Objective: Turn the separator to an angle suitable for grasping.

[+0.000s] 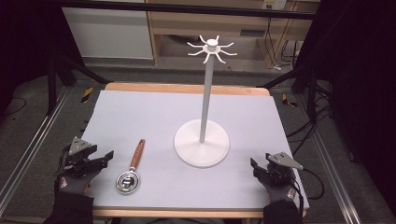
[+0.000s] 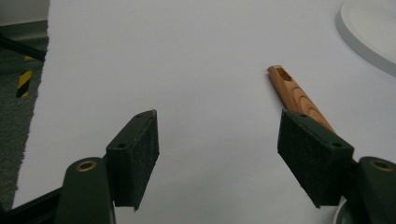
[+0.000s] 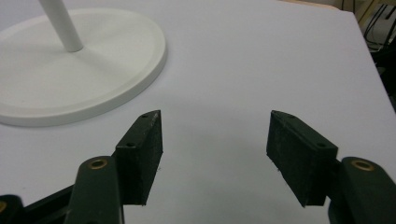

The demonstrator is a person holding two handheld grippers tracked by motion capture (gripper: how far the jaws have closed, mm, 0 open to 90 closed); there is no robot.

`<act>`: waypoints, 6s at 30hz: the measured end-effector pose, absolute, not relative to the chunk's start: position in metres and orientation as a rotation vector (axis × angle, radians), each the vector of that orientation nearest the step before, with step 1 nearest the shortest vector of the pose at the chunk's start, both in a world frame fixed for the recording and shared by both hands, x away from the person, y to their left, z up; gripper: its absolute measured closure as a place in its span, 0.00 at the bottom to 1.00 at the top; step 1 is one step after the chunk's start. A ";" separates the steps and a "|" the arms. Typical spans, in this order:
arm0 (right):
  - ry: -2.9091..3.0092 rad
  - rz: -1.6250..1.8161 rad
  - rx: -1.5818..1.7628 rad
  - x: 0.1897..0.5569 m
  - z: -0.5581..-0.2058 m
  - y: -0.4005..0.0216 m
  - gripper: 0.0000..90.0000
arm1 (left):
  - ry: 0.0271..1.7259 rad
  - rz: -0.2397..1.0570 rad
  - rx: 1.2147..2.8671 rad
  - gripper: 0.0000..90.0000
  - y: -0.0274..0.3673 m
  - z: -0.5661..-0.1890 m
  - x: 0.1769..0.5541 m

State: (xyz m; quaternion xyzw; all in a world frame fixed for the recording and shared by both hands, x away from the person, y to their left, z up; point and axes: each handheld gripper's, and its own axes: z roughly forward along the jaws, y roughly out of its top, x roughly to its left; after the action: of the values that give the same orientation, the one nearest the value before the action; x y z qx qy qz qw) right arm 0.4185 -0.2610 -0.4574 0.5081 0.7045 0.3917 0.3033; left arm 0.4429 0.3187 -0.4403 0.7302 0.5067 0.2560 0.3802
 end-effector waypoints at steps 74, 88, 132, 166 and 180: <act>1.945 0.988 1.356 0.414 -0.465 -0.254 0.53 | 1.268 0.431 2.222 0.63 0.226 -0.464 0.473; 1.930 0.994 1.344 0.414 -0.465 -0.255 0.49 | 1.195 0.426 2.273 0.65 0.216 -0.462 0.466; 1.961 0.996 1.358 0.416 -0.465 -0.254 0.54 | 1.307 0.372 2.300 0.65 0.198 -0.458 0.505; 1.987 0.995 1.368 0.418 -0.466 -0.255 0.56 | 1.322 0.354 2.299 0.74 0.197 -0.453 0.507; 1.982 0.993 1.359 0.417 -0.466 -0.256 0.56 | 1.226 0.377 2.189 0.75 0.207 -0.421 0.489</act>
State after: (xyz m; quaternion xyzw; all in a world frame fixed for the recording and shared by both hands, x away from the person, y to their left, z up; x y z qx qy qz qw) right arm 0.4175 -0.2555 -0.4659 0.5035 0.7344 0.3682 0.2674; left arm 0.4885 0.2066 -0.4206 0.8238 0.4612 0.1417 0.2977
